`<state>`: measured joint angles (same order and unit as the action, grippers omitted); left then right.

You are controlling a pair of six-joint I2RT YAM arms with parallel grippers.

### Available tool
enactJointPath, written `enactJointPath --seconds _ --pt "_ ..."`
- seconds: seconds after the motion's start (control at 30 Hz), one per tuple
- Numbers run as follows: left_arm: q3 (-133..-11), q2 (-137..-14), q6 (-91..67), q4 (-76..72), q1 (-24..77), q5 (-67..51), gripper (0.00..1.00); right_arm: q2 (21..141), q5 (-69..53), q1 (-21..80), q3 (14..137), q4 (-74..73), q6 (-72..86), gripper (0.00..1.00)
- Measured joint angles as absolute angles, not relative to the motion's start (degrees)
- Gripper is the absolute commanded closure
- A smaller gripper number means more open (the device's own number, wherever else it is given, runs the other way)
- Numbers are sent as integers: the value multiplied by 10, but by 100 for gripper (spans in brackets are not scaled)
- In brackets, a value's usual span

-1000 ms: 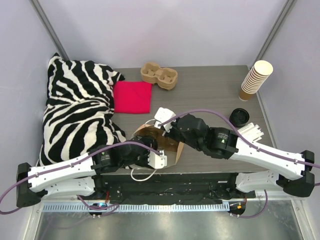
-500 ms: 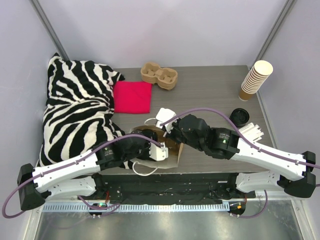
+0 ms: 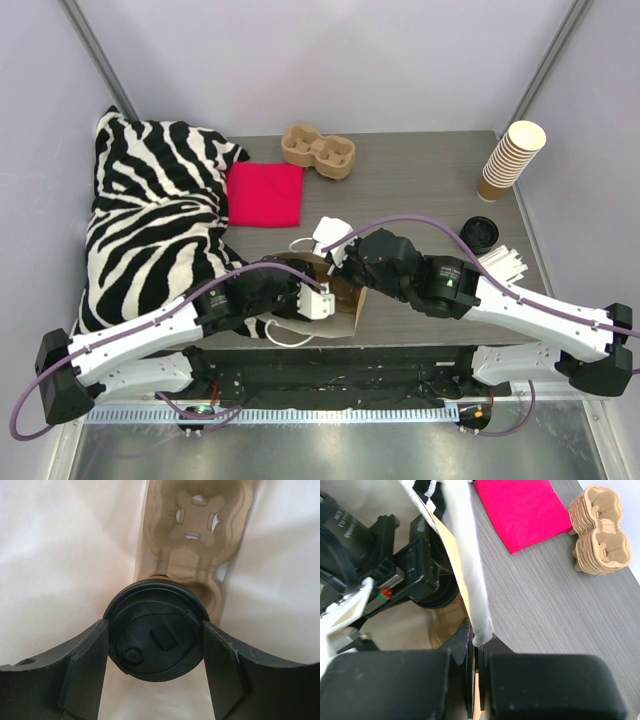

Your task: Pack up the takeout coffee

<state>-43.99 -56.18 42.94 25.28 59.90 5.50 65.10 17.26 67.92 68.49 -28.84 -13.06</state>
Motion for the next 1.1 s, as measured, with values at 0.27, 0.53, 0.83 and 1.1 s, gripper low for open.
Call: enactJointPath --seconds 0.27,0.53,0.83,1.1 --pt "-440 -589 443 236 567 26 100 650 162 669 680 -293 -121 99" --pt "-448 -607 458 234 534 -21 100 650 116 628 680 -294 -100 99" --pt "-503 -666 457 268 501 -63 100 662 40 541 687 -296 -83 99" --pt "-555 -725 448 304 468 -87 100 667 9 531 687 -301 -107 99"
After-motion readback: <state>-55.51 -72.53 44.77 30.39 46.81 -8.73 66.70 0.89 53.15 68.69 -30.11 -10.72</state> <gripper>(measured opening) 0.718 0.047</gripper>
